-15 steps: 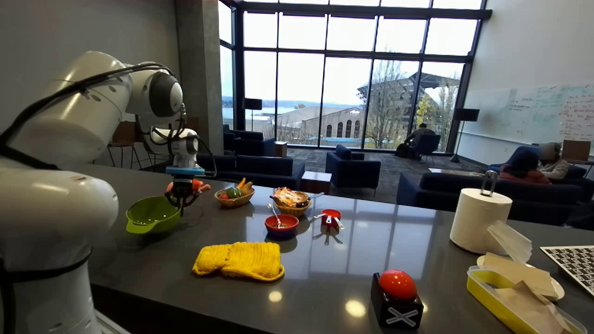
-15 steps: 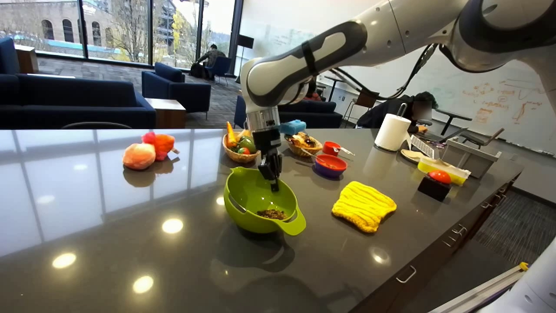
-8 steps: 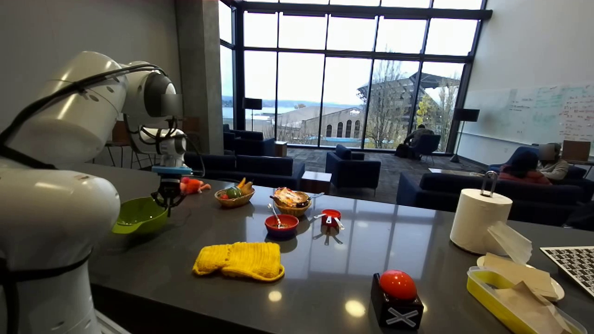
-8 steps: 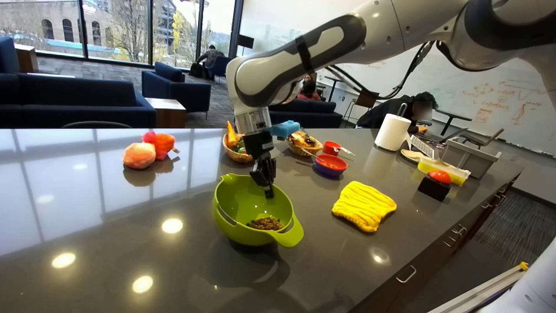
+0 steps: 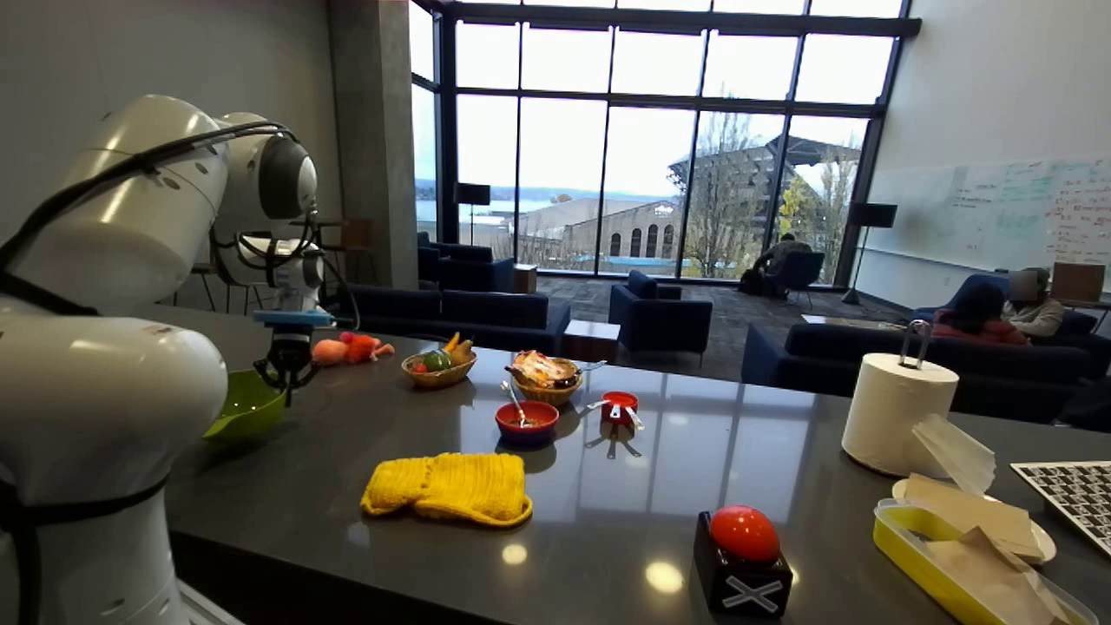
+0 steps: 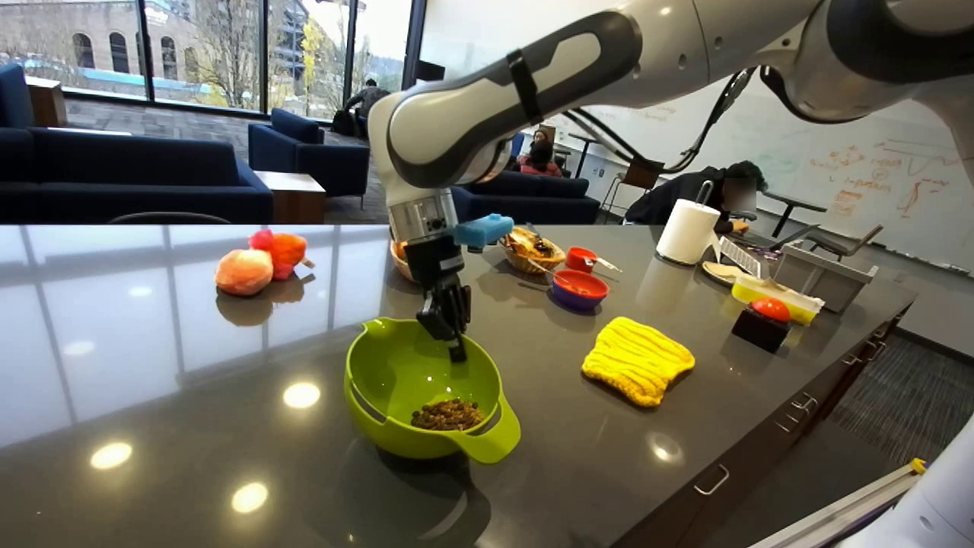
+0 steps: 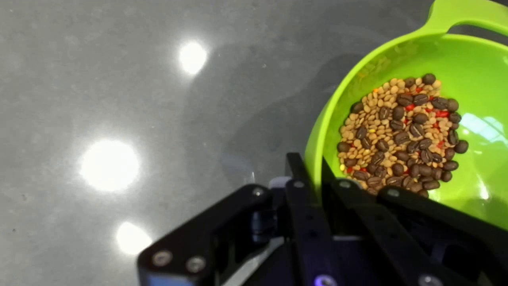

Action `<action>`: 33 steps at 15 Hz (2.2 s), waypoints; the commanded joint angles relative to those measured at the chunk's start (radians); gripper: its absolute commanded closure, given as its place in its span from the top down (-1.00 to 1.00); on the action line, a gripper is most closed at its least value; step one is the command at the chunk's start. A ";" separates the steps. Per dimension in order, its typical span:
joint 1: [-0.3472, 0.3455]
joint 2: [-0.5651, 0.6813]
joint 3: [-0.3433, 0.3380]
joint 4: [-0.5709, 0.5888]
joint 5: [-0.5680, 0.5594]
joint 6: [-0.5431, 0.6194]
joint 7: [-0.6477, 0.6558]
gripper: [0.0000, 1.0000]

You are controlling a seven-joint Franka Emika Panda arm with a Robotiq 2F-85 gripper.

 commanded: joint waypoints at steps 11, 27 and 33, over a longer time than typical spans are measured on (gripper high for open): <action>0.067 0.032 0.019 0.020 0.082 -0.036 0.129 -0.96; 0.077 0.034 0.021 0.064 0.101 -0.071 0.135 0.55; 0.043 -0.049 0.010 0.080 0.089 -0.080 0.113 1.00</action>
